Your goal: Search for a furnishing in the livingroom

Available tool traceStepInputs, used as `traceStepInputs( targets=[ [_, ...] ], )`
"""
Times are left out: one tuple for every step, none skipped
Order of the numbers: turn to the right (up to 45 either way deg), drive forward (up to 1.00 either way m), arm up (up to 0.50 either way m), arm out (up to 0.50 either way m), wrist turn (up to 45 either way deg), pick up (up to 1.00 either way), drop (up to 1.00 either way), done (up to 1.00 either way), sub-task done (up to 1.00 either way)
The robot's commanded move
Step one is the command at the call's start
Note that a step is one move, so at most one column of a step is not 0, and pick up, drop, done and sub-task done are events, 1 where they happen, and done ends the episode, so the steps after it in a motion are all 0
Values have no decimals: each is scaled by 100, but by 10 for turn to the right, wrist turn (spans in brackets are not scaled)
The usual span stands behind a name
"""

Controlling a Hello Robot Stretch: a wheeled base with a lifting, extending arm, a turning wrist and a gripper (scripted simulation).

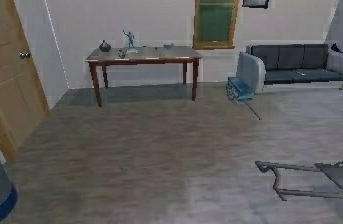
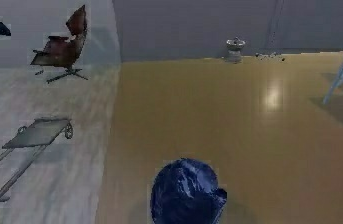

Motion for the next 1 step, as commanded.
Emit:
traceStepInputs(
  targets=[
    [90, 0, 0, 0, 0, 0, 0, 0, 0]
  ],
)
